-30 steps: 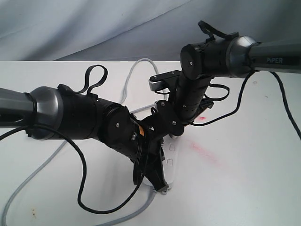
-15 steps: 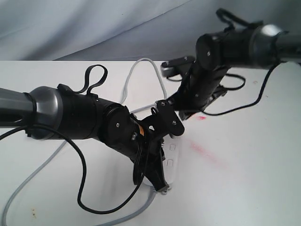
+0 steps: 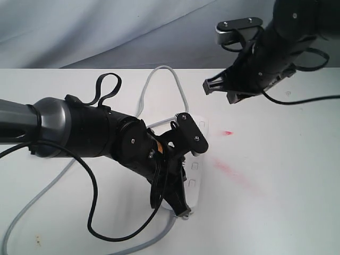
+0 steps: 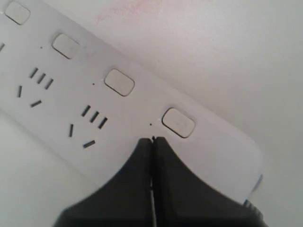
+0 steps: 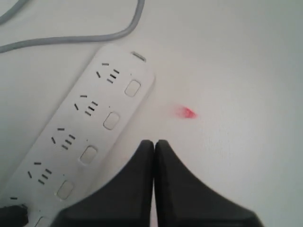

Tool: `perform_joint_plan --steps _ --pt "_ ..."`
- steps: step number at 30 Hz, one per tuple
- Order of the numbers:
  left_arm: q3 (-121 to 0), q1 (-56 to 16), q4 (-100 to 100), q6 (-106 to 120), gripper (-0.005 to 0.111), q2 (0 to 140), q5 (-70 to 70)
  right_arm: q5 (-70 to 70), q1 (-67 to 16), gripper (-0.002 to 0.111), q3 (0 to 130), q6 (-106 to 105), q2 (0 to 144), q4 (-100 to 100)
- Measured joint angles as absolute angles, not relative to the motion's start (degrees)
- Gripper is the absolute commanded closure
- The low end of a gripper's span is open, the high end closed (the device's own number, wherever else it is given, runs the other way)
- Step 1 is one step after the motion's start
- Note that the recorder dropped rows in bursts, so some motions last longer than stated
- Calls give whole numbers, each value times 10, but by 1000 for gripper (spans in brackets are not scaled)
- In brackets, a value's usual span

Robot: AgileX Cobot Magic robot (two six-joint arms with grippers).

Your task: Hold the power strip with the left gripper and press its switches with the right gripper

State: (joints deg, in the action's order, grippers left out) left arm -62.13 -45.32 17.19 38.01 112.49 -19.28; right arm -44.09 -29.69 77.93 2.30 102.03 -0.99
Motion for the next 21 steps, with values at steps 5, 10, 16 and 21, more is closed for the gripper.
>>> perform_joint_plan --steps 5,10,16,21 --pt "-621 -453 171 380 107 1120 -195 -354 -297 108 630 41 917 -14" --pt "-616 -453 169 352 107 1061 -195 -320 -297 108 542 67 782 -11" --pt "-616 -449 169 298 107 927 -168 -311 -297 108 471 128 614 44" --pt "-609 -400 169 260 107 842 -163 -314 -297 108 397 228 468 146"
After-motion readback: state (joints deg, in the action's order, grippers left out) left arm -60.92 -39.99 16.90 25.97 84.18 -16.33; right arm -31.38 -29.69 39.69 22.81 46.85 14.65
